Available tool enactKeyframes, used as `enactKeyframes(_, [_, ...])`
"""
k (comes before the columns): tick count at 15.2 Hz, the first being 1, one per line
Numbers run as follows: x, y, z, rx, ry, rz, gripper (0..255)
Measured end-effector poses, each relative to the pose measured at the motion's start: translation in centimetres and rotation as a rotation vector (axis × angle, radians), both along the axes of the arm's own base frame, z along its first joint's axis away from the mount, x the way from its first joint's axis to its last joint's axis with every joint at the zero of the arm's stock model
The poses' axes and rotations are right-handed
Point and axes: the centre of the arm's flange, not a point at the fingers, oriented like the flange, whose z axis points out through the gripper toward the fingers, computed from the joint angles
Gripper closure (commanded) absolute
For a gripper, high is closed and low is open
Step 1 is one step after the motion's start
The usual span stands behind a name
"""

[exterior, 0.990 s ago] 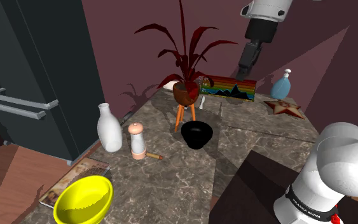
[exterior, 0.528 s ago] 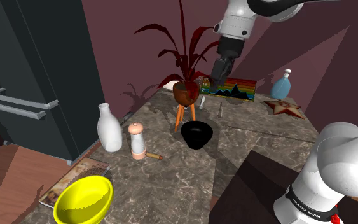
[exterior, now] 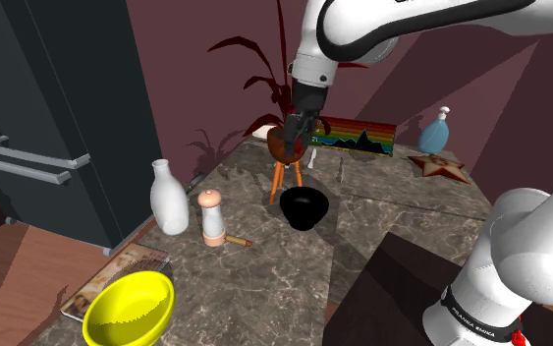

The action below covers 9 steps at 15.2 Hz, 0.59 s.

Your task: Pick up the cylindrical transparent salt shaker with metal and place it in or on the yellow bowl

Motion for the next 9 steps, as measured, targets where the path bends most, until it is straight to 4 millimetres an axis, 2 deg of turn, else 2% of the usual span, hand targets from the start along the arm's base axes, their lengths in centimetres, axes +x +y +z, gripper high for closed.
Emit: enactKeyframes(9, [9.3,4.8,-6.1,0.015,0.015,0.040,0])
